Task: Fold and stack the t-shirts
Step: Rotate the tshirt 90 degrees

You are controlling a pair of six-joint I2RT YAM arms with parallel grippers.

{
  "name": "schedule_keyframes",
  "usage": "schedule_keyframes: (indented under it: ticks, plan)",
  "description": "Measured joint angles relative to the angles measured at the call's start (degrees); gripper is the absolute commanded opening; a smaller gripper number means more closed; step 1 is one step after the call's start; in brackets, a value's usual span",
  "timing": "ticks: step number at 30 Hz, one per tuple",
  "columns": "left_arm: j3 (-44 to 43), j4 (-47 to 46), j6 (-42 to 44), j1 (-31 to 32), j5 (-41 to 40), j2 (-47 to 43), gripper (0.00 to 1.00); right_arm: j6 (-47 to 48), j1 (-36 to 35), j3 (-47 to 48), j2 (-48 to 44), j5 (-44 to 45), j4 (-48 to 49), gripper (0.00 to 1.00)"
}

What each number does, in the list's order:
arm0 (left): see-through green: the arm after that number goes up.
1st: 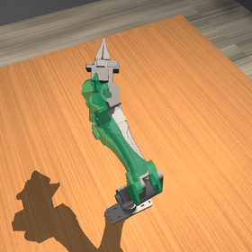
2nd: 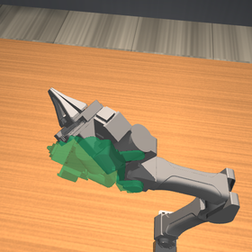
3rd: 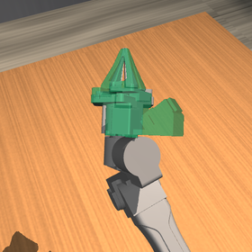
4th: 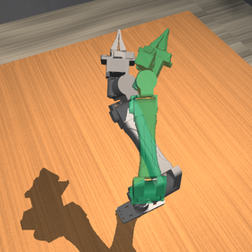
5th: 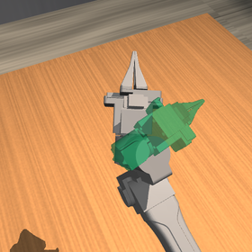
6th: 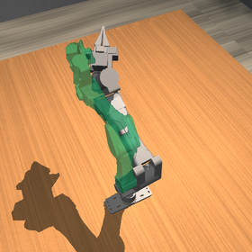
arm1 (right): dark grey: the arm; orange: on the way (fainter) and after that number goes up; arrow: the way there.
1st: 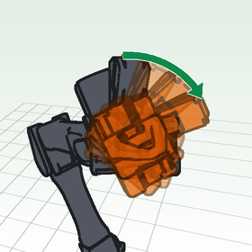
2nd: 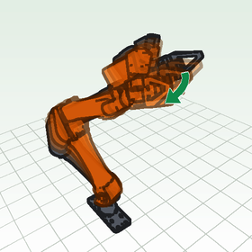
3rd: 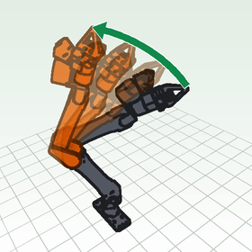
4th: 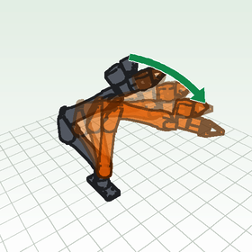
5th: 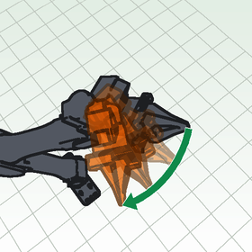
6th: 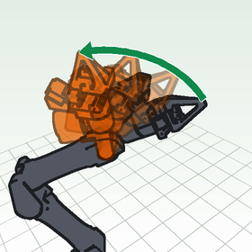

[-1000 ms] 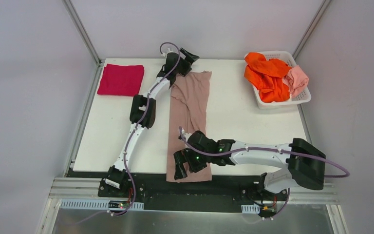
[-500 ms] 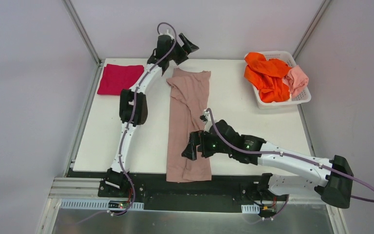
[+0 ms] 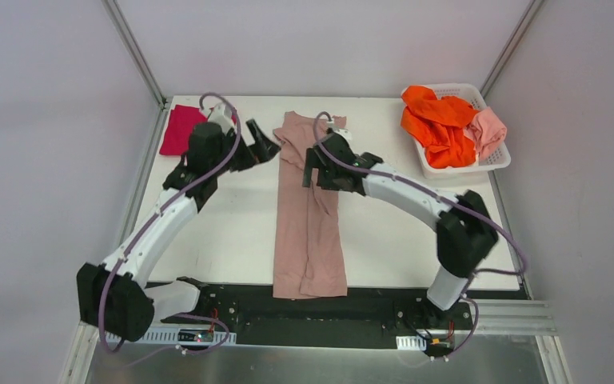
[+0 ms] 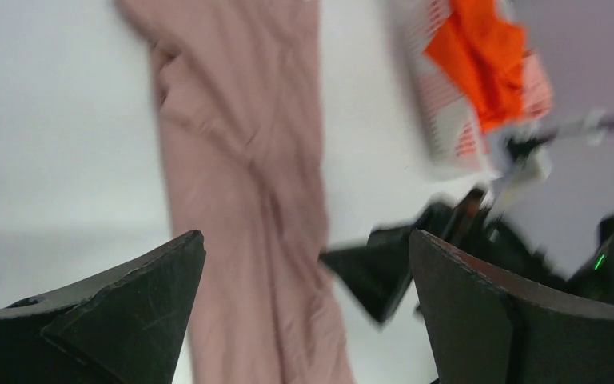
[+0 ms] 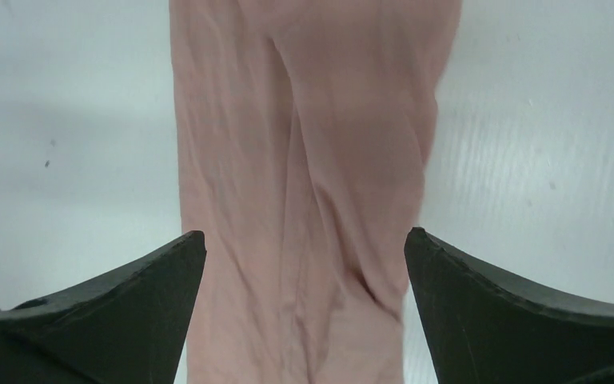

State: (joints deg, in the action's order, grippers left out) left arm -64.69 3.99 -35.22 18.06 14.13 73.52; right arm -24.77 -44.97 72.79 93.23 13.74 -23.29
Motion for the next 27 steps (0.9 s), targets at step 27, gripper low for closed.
schedule_keyframes:
  ticks: [27]
  plan:
    - [39.3, 3.1, -8.0, 0.4, -7.0, -23.7, 1.00, 3.6, 5.4, 54.4, 49.6, 5.2, -13.7, 0.99]
